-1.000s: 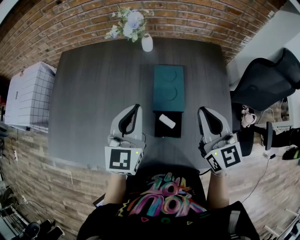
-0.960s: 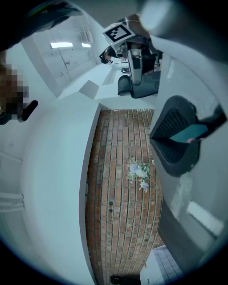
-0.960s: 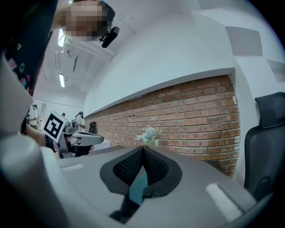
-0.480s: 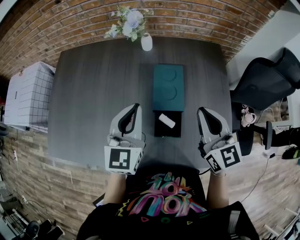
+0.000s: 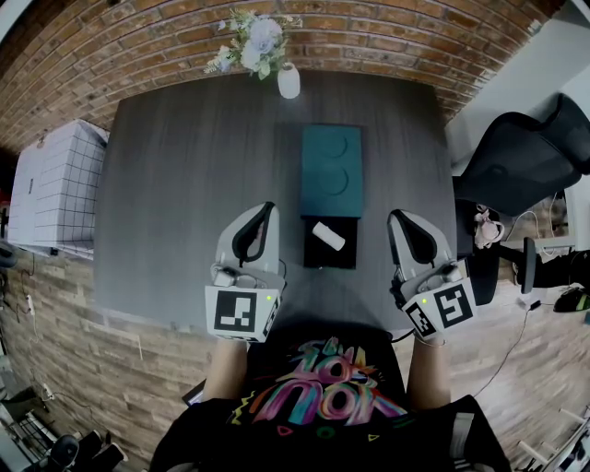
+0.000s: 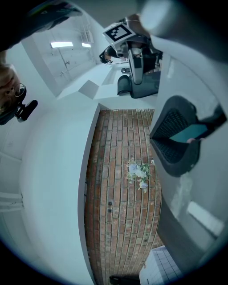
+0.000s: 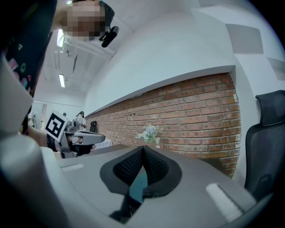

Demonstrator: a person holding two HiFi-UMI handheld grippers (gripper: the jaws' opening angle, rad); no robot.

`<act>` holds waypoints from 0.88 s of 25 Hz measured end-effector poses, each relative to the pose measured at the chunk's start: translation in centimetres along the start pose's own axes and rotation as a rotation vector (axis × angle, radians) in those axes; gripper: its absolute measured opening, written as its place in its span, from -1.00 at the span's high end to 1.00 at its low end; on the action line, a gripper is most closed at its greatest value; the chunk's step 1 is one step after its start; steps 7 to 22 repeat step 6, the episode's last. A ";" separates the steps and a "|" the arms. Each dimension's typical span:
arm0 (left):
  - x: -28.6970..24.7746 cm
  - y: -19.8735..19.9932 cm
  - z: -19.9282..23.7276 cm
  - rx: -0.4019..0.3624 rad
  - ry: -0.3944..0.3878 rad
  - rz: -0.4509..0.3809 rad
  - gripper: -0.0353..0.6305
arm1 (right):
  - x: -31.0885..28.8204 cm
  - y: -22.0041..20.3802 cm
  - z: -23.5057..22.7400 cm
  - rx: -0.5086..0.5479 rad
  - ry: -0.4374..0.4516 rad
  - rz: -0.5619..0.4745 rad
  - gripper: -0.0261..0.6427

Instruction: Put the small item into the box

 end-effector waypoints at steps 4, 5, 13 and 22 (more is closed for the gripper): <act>-0.1 -0.1 -0.2 0.003 -0.003 0.000 0.89 | 0.1 -0.2 0.0 -0.008 -0.001 -0.003 0.92; -0.1 -0.1 -0.2 0.003 -0.003 0.000 0.89 | 0.2 -0.2 0.0 -0.010 -0.001 -0.003 0.92; -0.1 -0.2 -0.2 0.004 -0.004 0.000 0.89 | 0.2 -0.3 0.0 -0.012 -0.001 -0.003 0.92; -0.1 -0.2 -0.2 0.004 -0.004 0.000 0.89 | 0.2 -0.3 0.0 -0.012 -0.001 -0.003 0.92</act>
Point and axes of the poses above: the fingertips, and each gripper's own axes: x backward along the fingers, z to its left, y out of its top, the point moved 5 cm from there along x, backward along the fingers, and after that the axes turned 9 degrees about y, right-handed, at the moved point
